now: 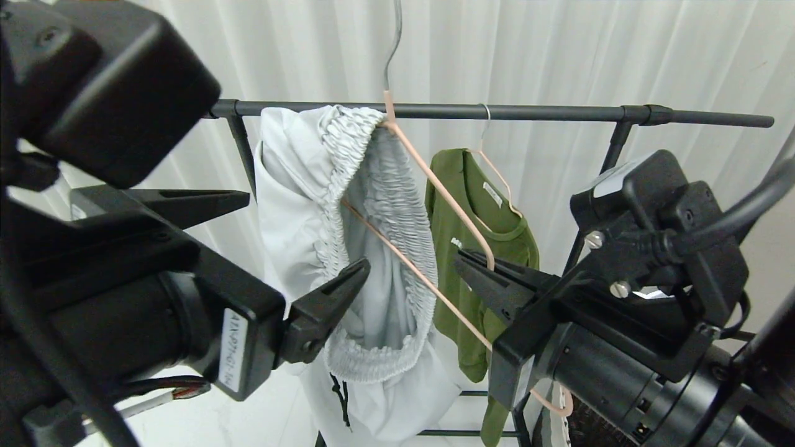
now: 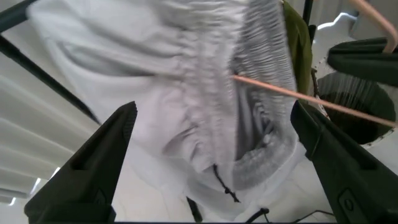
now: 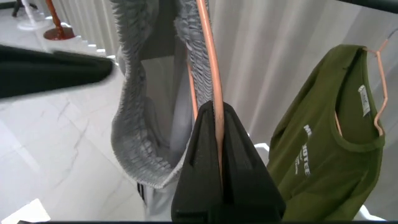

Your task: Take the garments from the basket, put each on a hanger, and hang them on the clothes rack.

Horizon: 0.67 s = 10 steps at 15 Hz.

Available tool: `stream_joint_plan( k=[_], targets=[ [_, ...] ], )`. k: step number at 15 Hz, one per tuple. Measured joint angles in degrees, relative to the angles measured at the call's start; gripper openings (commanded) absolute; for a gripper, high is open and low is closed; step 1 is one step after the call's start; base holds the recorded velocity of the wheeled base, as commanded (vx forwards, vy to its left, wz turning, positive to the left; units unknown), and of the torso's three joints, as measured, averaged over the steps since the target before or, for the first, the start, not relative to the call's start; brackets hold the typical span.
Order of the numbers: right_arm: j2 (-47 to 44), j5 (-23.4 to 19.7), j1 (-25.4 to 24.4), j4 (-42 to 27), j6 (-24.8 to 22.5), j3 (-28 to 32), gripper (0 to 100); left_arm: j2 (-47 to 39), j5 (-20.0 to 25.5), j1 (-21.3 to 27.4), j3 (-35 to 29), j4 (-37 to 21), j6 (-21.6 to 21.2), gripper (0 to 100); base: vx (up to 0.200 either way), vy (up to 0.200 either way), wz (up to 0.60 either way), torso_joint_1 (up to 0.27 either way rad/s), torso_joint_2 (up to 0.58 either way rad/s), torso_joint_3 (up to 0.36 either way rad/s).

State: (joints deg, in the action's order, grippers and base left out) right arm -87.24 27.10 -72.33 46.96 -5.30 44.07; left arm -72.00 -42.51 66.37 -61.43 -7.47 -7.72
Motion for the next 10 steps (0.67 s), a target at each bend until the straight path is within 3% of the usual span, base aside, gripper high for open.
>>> stream_joint_plan(
  k=[4, 8, 10],
  targets=[
    [3.45, -0.48, 0.5, -0.05, 0.16, -3.25, 0, 7.23, 2.19, -1.35, 3.06, 0.09, -5.89, 100, 0.0, 0.0, 0.0, 0.0, 0.0, 0.0],
    [7.12, -0.69, 0.24, -1.04, 0.4, -6.12, 0, 12.54, 11.29, -6.75, 4.4, 0.15, -18.4, 100, 0.0, 0.0, 0.0, 0.0, 0.0, 0.0],
    [9.01, -0.72, -1.02, -2.93, 0.51, -7.5, 0, 13.4, 18.21, -11.24, 4.51, 1.82, -24.44, 100, 0.0, 0.0, 0.0, 0.0, 0.0, 0.0]
  ],
)
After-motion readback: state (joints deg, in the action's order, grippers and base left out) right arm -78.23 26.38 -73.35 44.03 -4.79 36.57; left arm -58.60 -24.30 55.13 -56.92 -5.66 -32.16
